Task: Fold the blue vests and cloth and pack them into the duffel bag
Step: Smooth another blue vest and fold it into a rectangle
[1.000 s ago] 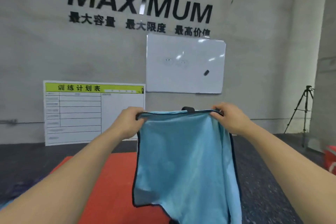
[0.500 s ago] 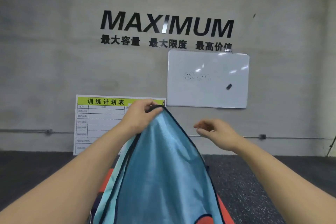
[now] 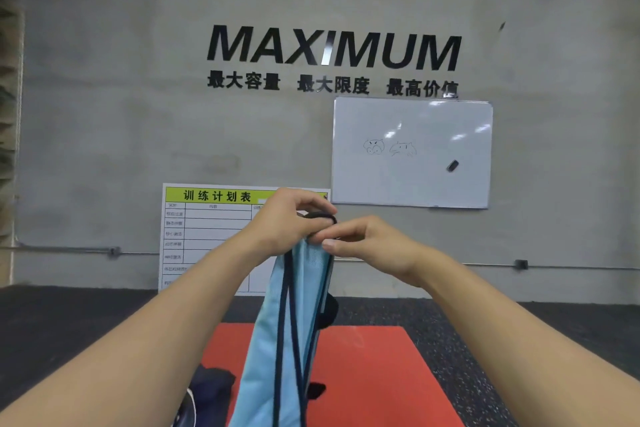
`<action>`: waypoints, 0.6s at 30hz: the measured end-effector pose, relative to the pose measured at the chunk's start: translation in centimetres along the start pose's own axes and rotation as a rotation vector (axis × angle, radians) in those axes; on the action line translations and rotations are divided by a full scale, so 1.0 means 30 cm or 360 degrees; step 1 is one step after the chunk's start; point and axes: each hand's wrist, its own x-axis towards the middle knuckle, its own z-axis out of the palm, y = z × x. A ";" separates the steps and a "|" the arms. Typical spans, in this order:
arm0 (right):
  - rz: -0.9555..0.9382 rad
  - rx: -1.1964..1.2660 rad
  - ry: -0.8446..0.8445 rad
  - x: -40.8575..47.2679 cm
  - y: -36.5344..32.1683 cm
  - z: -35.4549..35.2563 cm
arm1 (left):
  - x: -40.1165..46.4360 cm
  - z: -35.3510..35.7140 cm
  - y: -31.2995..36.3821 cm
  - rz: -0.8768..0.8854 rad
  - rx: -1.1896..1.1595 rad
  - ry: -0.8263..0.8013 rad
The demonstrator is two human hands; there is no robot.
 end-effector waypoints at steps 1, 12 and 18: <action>0.0008 0.0007 0.0015 0.005 -0.001 -0.001 | 0.000 -0.013 -0.004 -0.0001 0.0024 0.0001; -0.0094 0.0088 0.0540 0.054 -0.017 -0.021 | -0.073 0.017 -0.028 -0.0282 -0.0191 -0.0144; -0.0091 -0.0234 0.0637 0.031 -0.015 -0.083 | -0.085 0.025 -0.090 -0.0318 0.0070 -0.0253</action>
